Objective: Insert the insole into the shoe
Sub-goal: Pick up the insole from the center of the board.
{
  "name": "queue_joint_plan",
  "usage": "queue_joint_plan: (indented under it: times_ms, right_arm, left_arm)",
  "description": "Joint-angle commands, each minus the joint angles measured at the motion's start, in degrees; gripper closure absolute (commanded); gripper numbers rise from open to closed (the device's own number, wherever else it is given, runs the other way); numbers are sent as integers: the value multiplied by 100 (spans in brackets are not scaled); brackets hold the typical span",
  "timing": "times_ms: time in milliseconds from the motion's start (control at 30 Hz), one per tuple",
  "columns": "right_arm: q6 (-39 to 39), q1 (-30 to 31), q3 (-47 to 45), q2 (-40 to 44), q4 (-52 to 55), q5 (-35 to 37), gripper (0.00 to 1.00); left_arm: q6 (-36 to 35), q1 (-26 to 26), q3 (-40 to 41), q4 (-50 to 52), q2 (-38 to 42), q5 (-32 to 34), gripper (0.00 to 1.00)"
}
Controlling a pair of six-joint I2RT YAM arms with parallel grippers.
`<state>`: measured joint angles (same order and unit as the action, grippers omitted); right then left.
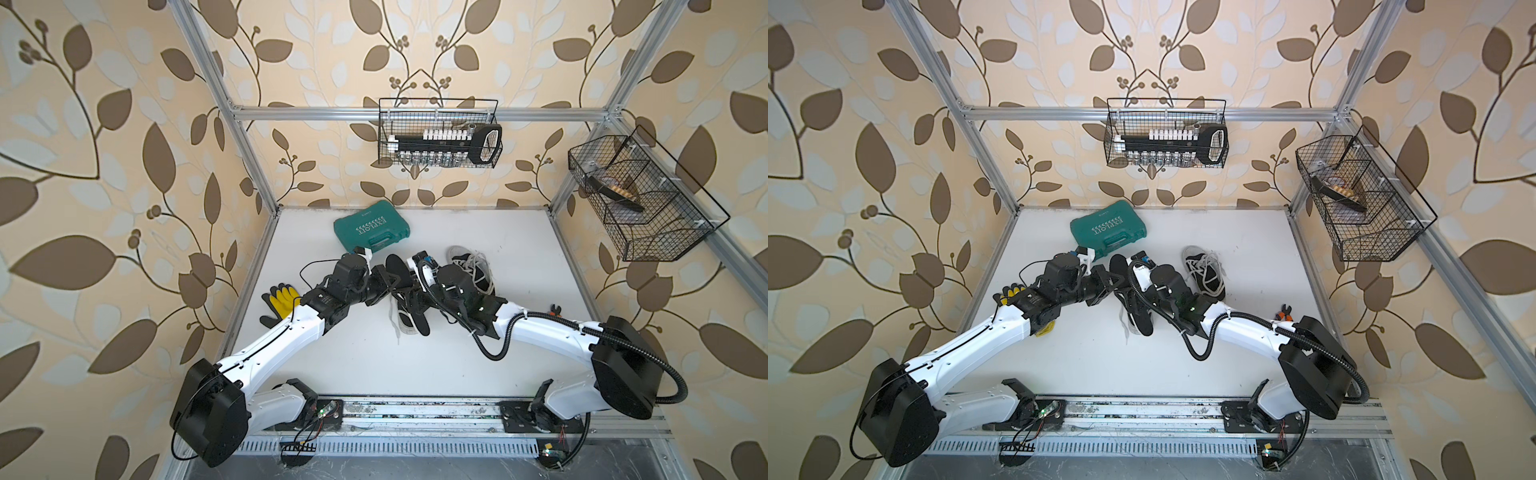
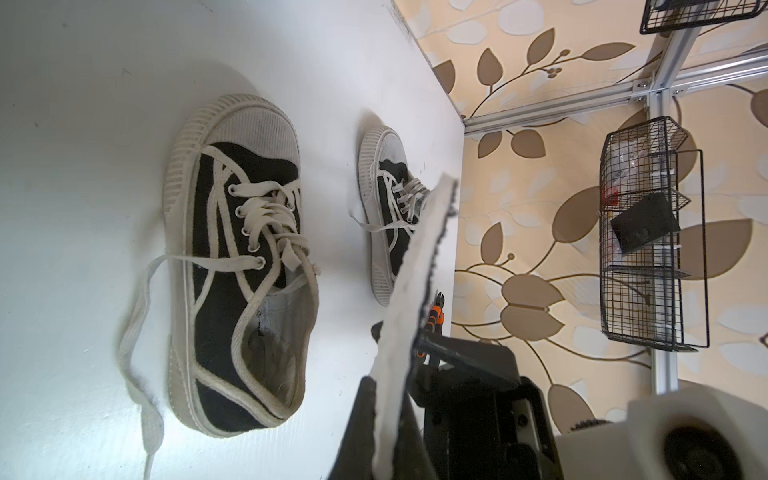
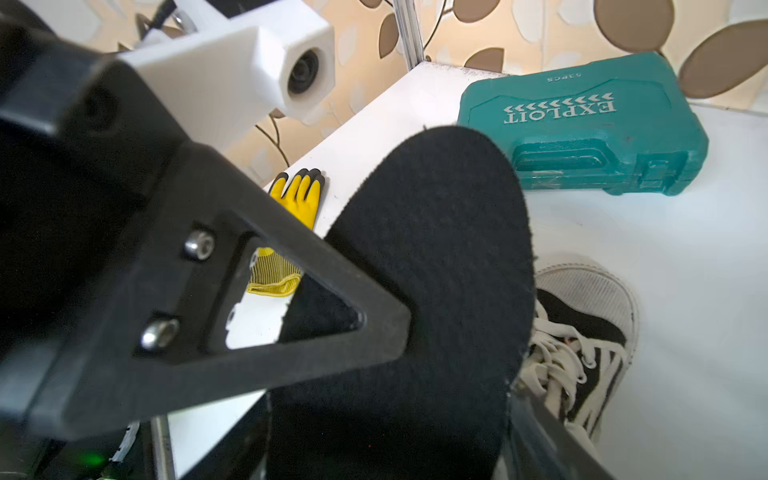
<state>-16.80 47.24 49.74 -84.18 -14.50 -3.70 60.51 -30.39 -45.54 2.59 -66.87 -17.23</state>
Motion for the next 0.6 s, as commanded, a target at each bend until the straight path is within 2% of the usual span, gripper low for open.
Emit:
queue_joint_plan:
  times_ms: [0, 100, 200, 300, 400, 433, 500, 567]
  right_arm:
    - [62, -29, -46, 116, -272, 29, 32]
    - [80, -30, -26, 178, -198, -25, 42]
    - [164, -29, 62, 195, 140, -25, 42]
    - [242, -35, 41, 257, 303, -7, 37]
    - [265, -31, 3, 314, 370, 34, 41]
    - [276, -33, 25, 314, 451, 37, 43]
    - [295, -37, 166, 283, 736, 49, 49]
    - [335, -32, 320, 262, 1070, 69, 53]
  left_arm:
    - [48, -54, 79, -157, 115, -227, 100]
    - [35, -47, 84, -162, 95, -245, 100]
    - [30, -48, 80, -145, 95, -245, 100]
    - [32, -50, 71, -136, 112, -237, 100]
    - [14, -54, 71, -145, 105, -250, 100]
    - [16, -49, 70, -153, 102, -262, 96]
    - [1, -54, 70, -220, 71, -343, 80]
    - [-81, -54, -49, -172, -6, -480, 73]
